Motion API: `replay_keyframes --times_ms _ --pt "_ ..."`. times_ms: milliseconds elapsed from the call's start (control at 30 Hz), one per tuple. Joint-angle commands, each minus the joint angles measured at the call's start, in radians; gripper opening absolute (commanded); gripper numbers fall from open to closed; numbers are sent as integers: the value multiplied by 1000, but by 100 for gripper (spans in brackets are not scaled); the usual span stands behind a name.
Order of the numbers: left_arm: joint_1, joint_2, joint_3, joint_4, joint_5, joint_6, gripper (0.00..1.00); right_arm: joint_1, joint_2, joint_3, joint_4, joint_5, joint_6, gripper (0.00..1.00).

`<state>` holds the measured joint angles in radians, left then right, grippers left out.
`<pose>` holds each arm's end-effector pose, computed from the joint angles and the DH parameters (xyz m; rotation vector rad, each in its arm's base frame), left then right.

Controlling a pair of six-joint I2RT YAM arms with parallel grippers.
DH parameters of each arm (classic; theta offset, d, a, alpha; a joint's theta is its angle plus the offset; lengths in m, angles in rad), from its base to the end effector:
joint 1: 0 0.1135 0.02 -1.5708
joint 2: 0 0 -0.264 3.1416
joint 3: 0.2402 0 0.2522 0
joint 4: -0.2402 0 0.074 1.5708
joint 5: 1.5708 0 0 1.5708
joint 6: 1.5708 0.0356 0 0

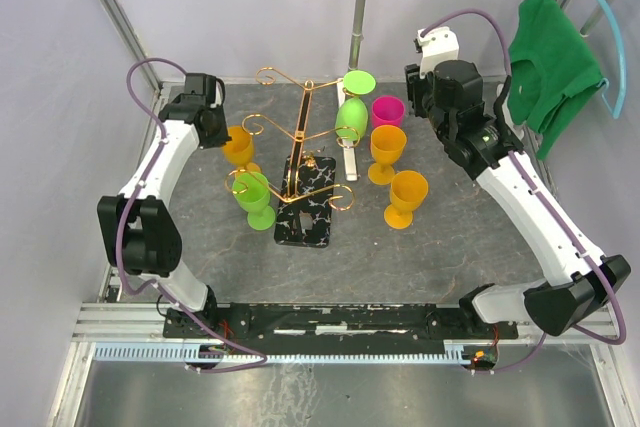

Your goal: Place the wine glass upside down on the wine glass rack

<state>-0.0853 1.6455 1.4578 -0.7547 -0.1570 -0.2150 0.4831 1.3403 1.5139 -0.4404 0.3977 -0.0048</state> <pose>0.3549 -0.0248 0.3017 -0.2255 2.4877 0.0728 0.2664 0.1242 0.4438 -0.1656 1.8088 -0.0269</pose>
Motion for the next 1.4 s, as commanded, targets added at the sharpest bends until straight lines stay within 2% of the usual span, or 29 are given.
replay_keyframes --times_ms 0,100,267,367,433,533,733,900,1000,1133,1367 --pt "21 7 95 22 -49 33 3 -2 -2 24 53 -22 6 52" --pt "36 8 171 -9 -120 59 3 -2 9 39 69 -68 45 52" --pt "75 16 385 -36 -252 123 3 -1 60 129 68 -210 146 52" --pt "75 -8 474 27 -308 184 3 -1 104 195 48 -275 204 52" --pt "75 -48 478 114 -274 227 3 0 122 227 43 -311 240 52" --pt "73 -152 412 311 -187 268 3 1 150 274 47 -382 313 51" --pt "40 -344 156 784 12 275 11 6 224 358 118 -519 529 53" --pt "-127 -439 -39 1089 20 418 11 19 307 439 168 -630 694 64" --pt "-237 -461 -113 1199 -16 543 12 28 330 459 220 -658 768 71" --pt "-324 -494 -215 1326 -53 595 9 29 338 449 313 -662 896 76" --pt "-421 -557 -374 1478 -58 654 8 31 332 394 469 -655 1123 76"
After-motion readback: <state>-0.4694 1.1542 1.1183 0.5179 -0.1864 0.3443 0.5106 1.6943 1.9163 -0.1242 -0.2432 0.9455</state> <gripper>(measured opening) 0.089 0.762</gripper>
